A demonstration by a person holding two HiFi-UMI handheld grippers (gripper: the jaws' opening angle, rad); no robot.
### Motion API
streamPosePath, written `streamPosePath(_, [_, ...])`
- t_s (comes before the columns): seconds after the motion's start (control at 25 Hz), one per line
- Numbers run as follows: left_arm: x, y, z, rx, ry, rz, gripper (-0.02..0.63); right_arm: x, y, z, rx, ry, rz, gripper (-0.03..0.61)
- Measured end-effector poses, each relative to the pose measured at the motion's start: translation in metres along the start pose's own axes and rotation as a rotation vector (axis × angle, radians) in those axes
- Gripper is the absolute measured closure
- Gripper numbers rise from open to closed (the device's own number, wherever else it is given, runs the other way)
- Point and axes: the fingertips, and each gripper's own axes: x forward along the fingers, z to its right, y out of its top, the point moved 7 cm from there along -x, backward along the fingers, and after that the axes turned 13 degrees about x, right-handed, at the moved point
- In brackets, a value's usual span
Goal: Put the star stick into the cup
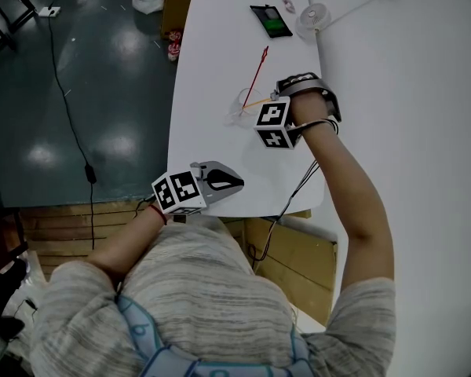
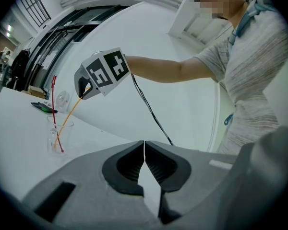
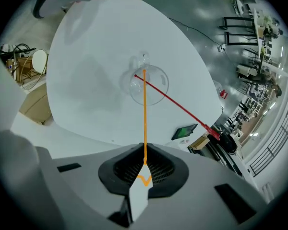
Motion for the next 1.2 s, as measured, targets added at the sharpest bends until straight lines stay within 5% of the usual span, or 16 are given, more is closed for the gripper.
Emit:
streamPosePath(0.28, [0.0,-0.003,0.005,0.001,-0.002,-0.007,0.597,0.003,0.008,-0.001,0.028,-0.033,-0.016,0.557])
streamPosePath(0.8, [0.003,-0.003,0.01,0.005,-0.018,-0.019,0.597,-0.018,0.0,-0.013,0.284,-0.063,0.19,0.555])
streamPosePath(0.96, [0.003,-0.003,0.008,0.006,-0.015,-0.023,0.597,-0.042,-0.012,-0.01,0.456,-0.128,0.327,0.555])
streamPosePath(1.2, [0.002,-0.002,0.005,0.01,-0.016,-0.036,0.597,-0.072,-0.046,-0.015,0.895,-0.219,0.571,0.555])
